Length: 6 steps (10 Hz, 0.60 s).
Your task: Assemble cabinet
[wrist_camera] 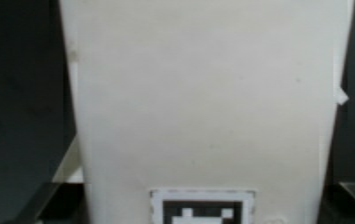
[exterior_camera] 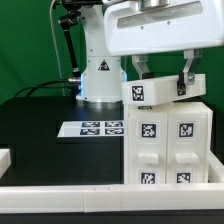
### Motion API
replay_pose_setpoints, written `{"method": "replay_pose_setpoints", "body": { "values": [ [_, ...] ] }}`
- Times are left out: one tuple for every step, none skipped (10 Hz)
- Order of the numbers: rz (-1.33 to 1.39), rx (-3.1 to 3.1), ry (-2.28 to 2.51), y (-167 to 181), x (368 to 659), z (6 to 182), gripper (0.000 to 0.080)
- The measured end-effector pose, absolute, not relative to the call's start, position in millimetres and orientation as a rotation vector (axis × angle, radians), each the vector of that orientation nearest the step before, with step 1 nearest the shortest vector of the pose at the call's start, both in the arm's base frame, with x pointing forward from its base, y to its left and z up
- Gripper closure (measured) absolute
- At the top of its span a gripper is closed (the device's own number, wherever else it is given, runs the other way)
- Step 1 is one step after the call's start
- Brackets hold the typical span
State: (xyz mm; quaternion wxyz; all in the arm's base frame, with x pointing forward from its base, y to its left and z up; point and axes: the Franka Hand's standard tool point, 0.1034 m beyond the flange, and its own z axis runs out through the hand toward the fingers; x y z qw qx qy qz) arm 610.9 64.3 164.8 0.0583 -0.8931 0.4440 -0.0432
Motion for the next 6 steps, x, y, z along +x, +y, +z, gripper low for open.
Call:
{"method": "replay_pose_setpoints", "body": {
  "values": [
    [-0.117, -2.603, 1.511, 67, 611, 164.7, 0.0243],
    [-0.101, -2.507, 1.649, 69, 610, 164.4, 0.0243],
    [-0.091, -2.414, 1.759, 71, 611, 164.3, 0.0243],
    [-0.075, -2.331, 1.851, 74, 611, 164.2, 0.0243],
    [-0.058, -2.259, 1.925, 75, 610, 164.1, 0.0243],
    [-0.032, -2.156, 2.019, 77, 610, 163.9, 0.0243]
  ]
}}
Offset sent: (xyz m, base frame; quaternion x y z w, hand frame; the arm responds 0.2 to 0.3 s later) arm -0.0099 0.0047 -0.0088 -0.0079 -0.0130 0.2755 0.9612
